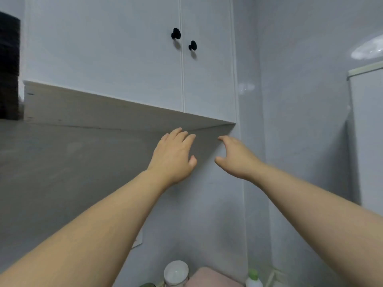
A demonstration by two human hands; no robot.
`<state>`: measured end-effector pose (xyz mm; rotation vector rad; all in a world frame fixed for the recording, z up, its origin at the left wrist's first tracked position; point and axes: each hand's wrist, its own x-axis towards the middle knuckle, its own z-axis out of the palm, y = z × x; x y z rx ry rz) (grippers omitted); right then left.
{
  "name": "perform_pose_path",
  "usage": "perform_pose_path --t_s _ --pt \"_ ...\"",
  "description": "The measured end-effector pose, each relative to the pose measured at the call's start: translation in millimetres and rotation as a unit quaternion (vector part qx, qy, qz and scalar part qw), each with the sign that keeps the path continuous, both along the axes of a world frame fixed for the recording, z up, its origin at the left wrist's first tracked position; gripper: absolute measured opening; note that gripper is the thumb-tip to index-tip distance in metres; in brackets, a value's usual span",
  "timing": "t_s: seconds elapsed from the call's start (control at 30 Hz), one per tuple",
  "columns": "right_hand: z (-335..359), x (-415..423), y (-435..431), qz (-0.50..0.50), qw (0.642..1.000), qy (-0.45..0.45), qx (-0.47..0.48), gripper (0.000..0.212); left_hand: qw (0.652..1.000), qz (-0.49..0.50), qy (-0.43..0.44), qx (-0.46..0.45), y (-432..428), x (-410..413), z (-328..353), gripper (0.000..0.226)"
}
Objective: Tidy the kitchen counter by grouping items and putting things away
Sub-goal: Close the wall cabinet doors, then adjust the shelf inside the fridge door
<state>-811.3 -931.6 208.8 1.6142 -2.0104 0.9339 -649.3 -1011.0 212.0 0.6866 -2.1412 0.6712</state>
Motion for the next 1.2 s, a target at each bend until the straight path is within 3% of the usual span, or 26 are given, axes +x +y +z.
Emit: perform_pose_path --t_s 0.2,0.33,0.4,0.5,0.63,0.8,0.87,1.03,1.2 --pt "-40 -3 59 -0.072 0.993 0.055 0.08 0.063 0.996 -0.043 -0.021 0.075 25 -18 -55 0.059" --pt "-75 -11 98 -0.118 0.975 0.122 0.143 0.049 0.985 -0.079 -0.04 0.151 49 -30 -111 0.057" --pt "-89 -12 114 -0.134 0.955 0.198 0.174 0.041 0.978 -0.087 -0.048 0.183 55 -37 -136 0.058" --pt "-111 -10 138 -0.155 0.895 0.329 0.258 0.028 0.952 -0.116 -0.063 0.278 68 -53 -175 0.059" --pt "-136 -6 160 -0.153 0.814 0.463 0.316 0.027 0.87 -0.177 -0.086 0.453 104 -81 -217 0.058" --pt "-148 -9 191 -0.148 0.75 0.54 0.351 0.028 0.691 -0.256 -0.135 0.662 153 -100 -268 0.046" --pt "-151 -15 202 -0.124 0.742 0.56 0.347 0.027 0.636 -0.272 -0.126 0.711 170 -104 -288 0.031" --pt "-156 -19 198 -0.09 0.777 0.54 0.311 0.031 0.564 -0.31 -0.016 0.765 203 -115 -312 0.015" --pt "-162 -21 196 -0.108 0.783 0.522 0.319 0.028 0.549 -0.32 0.071 0.769 219 -117 -325 0.015"
